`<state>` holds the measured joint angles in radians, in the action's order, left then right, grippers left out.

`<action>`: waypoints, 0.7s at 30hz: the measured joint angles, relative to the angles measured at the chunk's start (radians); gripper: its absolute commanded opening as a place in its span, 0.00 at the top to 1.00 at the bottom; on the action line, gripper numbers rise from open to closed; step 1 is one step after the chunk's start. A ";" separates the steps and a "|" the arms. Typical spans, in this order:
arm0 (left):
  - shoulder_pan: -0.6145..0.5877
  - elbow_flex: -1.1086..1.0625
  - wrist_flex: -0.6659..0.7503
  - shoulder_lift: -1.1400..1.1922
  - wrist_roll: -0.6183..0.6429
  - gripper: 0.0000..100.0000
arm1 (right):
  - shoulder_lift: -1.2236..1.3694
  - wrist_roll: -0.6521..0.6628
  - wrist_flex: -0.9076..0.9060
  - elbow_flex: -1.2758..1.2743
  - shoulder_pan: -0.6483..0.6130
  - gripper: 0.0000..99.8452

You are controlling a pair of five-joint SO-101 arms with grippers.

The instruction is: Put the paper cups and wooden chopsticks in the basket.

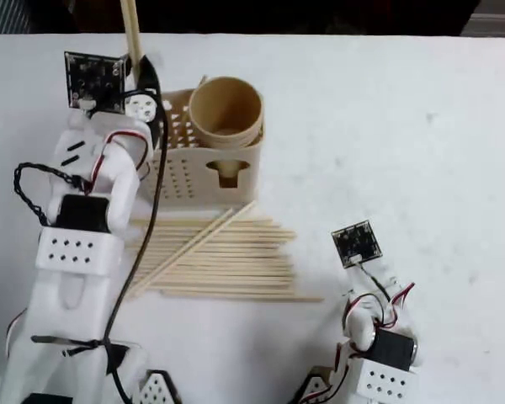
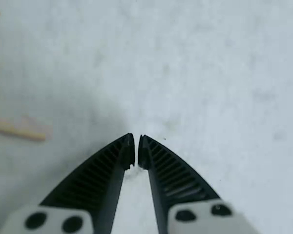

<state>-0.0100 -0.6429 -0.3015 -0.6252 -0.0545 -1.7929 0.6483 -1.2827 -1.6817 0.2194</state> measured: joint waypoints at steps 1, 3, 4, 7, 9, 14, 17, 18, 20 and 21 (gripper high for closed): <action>0.000 0.005 -0.011 0.000 0.000 0.88 | 0.000 0.000 0.000 0.000 0.000 0.97; 0.000 0.015 -0.041 0.000 0.000 0.89 | 0.000 0.000 0.000 0.000 0.000 0.97; -0.002 0.021 -0.058 0.000 0.000 0.89 | 0.000 0.000 0.000 0.000 0.000 0.97; -0.003 0.041 -0.101 0.000 0.000 0.90 | 0.000 0.000 0.000 0.000 0.000 0.97; -0.003 0.051 -0.117 0.000 0.000 0.90 | 0.000 0.000 0.000 0.000 0.000 0.97; -0.003 0.104 -0.190 0.000 0.000 0.90 | 0.000 0.000 0.000 0.000 0.000 0.97; -0.003 0.153 -0.295 0.000 0.000 0.90 | 0.000 0.000 0.000 0.000 0.000 0.97; -0.003 0.173 -0.334 0.000 0.000 0.90 | 0.000 0.000 0.000 0.000 0.000 0.97; -0.003 0.212 -0.420 0.000 0.000 0.90 | 0.000 0.000 0.000 0.000 0.000 0.97; -0.003 0.229 -0.463 0.000 0.000 0.90 | 0.000 0.000 0.000 0.000 0.000 0.97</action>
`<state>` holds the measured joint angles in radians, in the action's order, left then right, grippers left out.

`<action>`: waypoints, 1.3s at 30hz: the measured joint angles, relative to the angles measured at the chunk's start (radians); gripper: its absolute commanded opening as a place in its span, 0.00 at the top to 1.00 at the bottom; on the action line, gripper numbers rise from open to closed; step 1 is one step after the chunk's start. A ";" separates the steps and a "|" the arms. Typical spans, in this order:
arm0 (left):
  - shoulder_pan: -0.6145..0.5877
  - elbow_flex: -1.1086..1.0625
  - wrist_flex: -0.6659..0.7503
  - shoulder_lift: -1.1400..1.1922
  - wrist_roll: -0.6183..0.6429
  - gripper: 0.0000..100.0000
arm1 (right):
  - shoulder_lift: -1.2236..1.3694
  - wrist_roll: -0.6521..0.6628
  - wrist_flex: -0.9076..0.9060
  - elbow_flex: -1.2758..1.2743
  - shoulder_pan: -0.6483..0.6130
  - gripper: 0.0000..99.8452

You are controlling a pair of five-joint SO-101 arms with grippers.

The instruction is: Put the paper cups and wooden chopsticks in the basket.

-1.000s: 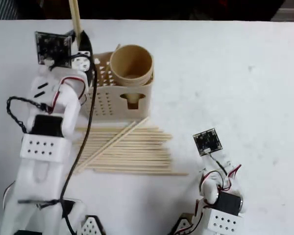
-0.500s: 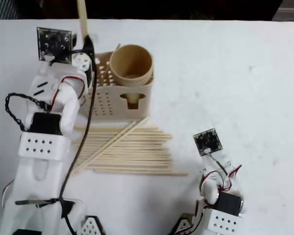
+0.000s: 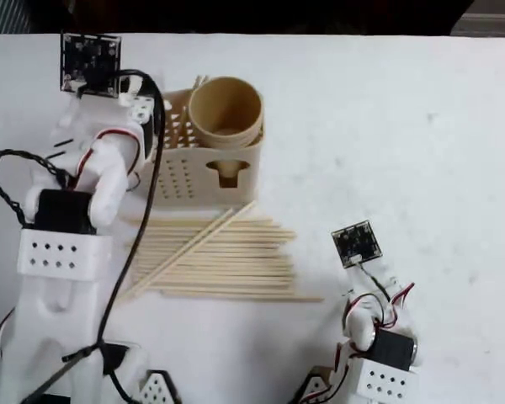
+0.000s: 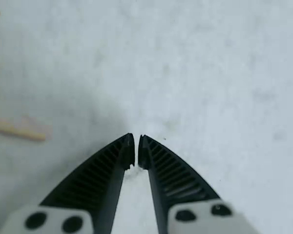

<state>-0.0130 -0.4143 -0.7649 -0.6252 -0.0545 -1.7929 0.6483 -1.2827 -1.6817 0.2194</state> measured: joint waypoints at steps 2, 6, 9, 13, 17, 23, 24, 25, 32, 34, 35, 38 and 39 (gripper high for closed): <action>0.000 0.037 -0.092 0.000 0.000 0.90 | 0.000 0.000 0.000 0.000 0.000 0.97; 0.000 0.112 -0.311 0.000 0.000 0.90 | 0.000 0.000 0.000 0.000 0.000 0.97; 0.003 0.166 -0.499 0.000 -0.003 0.90 | 0.000 0.000 0.000 0.000 0.000 0.97; 0.091 0.189 -0.687 -0.002 -0.114 0.90 | 0.000 0.000 0.000 0.000 0.000 0.97; 0.238 0.167 -0.750 -0.002 -0.212 0.90 | 0.000 0.000 0.000 0.000 0.000 0.97; 0.404 -0.026 -0.646 0.005 -0.371 0.90 | 0.000 0.000 0.000 0.000 0.000 0.97; 0.417 -0.077 -0.601 0.005 -0.384 0.90 | 0.000 0.000 0.000 0.000 0.000 0.97; 0.430 -0.129 -0.549 0.005 -0.390 0.90 | 0.000 0.000 0.000 0.000 0.000 0.97; 0.442 -0.443 -0.244 0.005 -0.400 0.90 | 0.000 0.000 0.000 0.000 0.000 0.97; 0.448 -0.466 -0.230 0.005 -0.400 0.90 | 0.000 0.000 0.000 0.000 0.000 0.97; 0.448 -0.476 -0.226 0.005 -0.400 0.90 | 0.000 0.000 0.000 0.000 0.000 0.97; 0.445 -0.482 -0.207 0.025 -0.400 0.90 | 0.000 0.000 0.000 0.000 0.000 0.97; 0.445 -0.482 -0.196 0.048 -0.400 0.90 | 0.000 0.000 0.000 0.000 0.000 0.97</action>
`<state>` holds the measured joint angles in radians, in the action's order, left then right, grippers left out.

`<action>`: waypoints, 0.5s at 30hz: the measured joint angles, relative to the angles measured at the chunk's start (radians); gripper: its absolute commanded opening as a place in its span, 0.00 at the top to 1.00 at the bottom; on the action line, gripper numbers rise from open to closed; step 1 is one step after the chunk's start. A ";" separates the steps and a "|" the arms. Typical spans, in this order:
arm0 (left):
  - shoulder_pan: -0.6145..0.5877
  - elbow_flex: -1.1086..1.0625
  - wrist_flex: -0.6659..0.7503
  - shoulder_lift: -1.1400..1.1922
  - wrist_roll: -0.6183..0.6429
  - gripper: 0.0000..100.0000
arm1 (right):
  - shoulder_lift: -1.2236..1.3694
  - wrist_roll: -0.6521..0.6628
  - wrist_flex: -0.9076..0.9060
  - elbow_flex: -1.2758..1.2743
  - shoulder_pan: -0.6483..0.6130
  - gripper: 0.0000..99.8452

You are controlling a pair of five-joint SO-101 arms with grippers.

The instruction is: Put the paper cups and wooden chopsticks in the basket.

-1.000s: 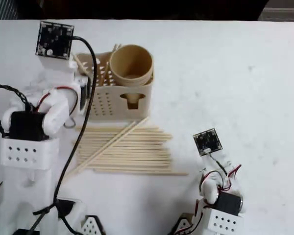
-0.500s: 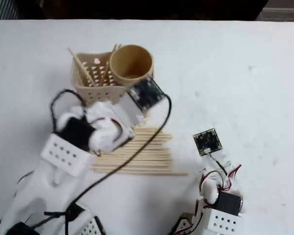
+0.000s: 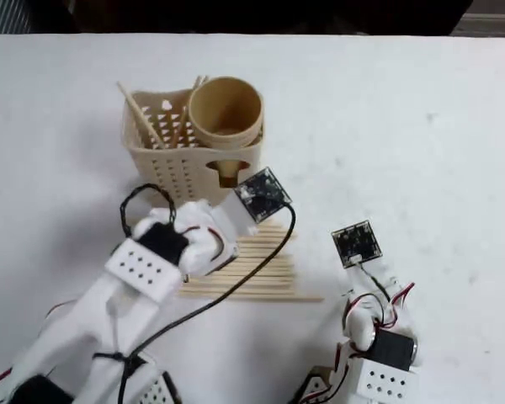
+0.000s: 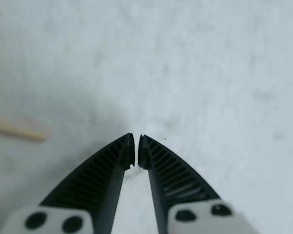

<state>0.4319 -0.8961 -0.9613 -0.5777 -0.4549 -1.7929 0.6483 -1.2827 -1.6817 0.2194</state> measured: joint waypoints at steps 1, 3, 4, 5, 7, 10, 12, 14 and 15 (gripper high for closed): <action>0.000 0.000 0.012 0.028 0.000 0.90 | 0.000 0.000 0.000 0.000 0.000 0.97; -0.012 0.012 0.029 0.107 0.000 0.90 | 0.000 0.000 0.000 0.000 0.000 0.97; -0.018 0.026 0.032 0.153 0.003 0.90 | 0.000 0.000 0.000 0.000 0.000 0.97; -0.018 0.041 0.034 0.198 0.014 0.90 | 0.000 0.000 0.000 0.000 0.000 0.97; -0.020 0.072 0.035 0.278 0.034 0.90 | 0.000 0.000 0.000 0.000 0.000 0.97; -0.038 0.089 0.037 0.313 0.048 0.90 | 0.000 0.000 0.000 0.000 0.000 0.97; -0.049 0.094 0.037 0.318 0.049 0.90 | 0.000 0.000 0.000 0.000 0.000 0.97; -0.063 0.094 0.040 0.318 0.051 0.90 | 0.000 0.000 0.000 0.000 0.000 0.97; -0.069 0.094 0.043 0.324 0.051 0.90 | 0.000 0.000 0.000 0.000 0.000 0.97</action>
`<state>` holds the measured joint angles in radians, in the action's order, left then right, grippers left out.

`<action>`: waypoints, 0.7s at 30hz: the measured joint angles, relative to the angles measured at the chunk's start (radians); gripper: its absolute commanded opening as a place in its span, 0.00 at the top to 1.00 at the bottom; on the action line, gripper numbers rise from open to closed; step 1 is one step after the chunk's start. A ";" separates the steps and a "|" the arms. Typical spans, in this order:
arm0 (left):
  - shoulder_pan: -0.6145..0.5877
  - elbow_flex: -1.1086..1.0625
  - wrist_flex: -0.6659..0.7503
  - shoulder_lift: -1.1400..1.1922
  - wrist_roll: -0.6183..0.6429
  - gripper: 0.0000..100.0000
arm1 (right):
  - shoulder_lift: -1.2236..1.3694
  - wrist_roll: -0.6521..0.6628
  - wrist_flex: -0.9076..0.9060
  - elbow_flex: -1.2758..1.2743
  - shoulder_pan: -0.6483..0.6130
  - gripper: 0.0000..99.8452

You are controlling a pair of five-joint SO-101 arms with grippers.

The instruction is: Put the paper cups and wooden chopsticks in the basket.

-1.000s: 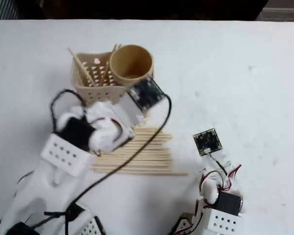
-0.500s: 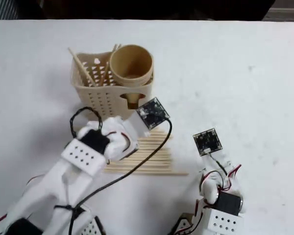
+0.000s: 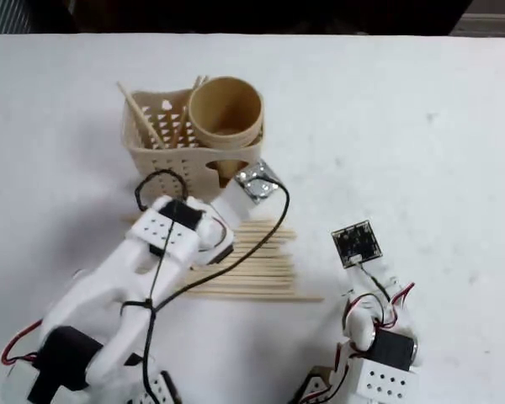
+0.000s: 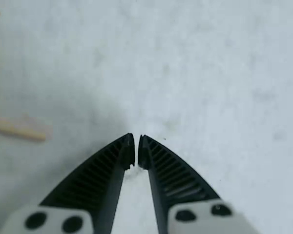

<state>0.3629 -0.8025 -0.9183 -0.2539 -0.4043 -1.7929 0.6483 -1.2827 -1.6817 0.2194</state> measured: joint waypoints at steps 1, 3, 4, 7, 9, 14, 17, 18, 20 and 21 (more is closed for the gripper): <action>-0.005 0.000 0.003 0.002 0.000 0.90 | 0.000 0.000 0.000 0.000 0.000 0.97; -0.009 0.000 0.003 0.002 0.000 0.90 | 0.000 0.000 0.000 0.000 0.000 0.97; -0.011 0.000 0.003 0.002 0.000 0.90 | 0.000 0.000 0.000 0.000 0.000 0.97; -0.011 0.000 0.003 0.002 0.003 0.90 | 0.000 0.000 0.000 0.000 0.000 0.97; -0.011 0.000 0.003 0.002 0.003 0.90 | 0.000 0.000 0.000 0.000 0.000 0.97; -0.011 0.000 0.003 0.002 0.003 0.90 | 0.000 0.000 0.000 0.000 0.000 0.97; -0.026 0.002 0.003 0.002 0.003 0.90 | 0.000 0.000 0.000 0.000 0.000 0.97; -0.035 0.011 0.003 0.003 0.003 0.90 | 0.000 0.000 0.000 0.000 0.000 0.97; -0.058 0.031 0.003 0.011 0.003 0.90 | 0.000 0.000 0.000 0.000 0.000 0.97; -0.068 0.038 0.003 0.026 0.003 0.90 | 0.000 0.000 0.000 0.000 0.000 0.97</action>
<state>0.2954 -0.7641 -0.9152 -0.2279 -0.4012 -1.7929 0.6483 -1.2827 -1.6817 0.2194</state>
